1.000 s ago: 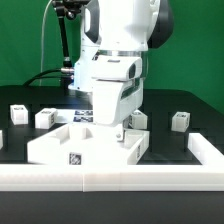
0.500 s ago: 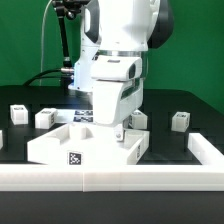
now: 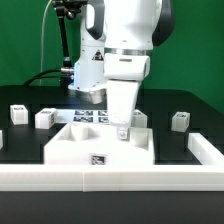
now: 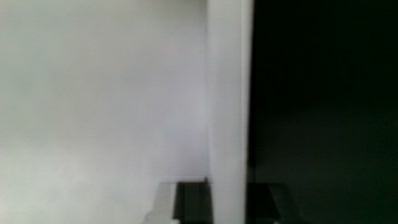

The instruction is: Assemble one leg

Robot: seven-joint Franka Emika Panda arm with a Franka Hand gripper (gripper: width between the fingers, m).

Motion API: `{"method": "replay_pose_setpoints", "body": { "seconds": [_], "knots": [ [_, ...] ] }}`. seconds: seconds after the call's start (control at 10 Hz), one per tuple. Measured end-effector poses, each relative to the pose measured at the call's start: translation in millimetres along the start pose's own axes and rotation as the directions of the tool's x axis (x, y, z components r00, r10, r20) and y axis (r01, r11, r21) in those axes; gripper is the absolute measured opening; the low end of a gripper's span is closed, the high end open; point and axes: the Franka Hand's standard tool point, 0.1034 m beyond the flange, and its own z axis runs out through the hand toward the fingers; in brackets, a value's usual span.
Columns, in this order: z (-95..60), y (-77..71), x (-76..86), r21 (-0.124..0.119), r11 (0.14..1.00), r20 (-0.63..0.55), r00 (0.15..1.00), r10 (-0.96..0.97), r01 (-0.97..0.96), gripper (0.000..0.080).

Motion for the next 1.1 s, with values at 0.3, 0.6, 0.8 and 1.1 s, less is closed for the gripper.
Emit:
{"method": "replay_pose_setpoints", "body": {
  "seconds": [0.3, 0.6, 0.8, 1.1],
  "knots": [
    [0.8, -0.3, -0.8, 0.004, 1.0, 0.001, 1.0, 0.0, 0.0, 0.006],
    [2.7, -0.9, 6.2, 0.014, 0.999, 0.002, 0.999, -0.042, 0.042, 0.006],
    [1.0, 2.7, 29.9, 0.022, 0.997, -0.005, 0.997, -0.074, 0.074, 0.006],
    [0.3, 4.0, 71.7, 0.016, 0.998, -0.024, 0.998, -0.064, 0.065, 0.006]
  ]
}}
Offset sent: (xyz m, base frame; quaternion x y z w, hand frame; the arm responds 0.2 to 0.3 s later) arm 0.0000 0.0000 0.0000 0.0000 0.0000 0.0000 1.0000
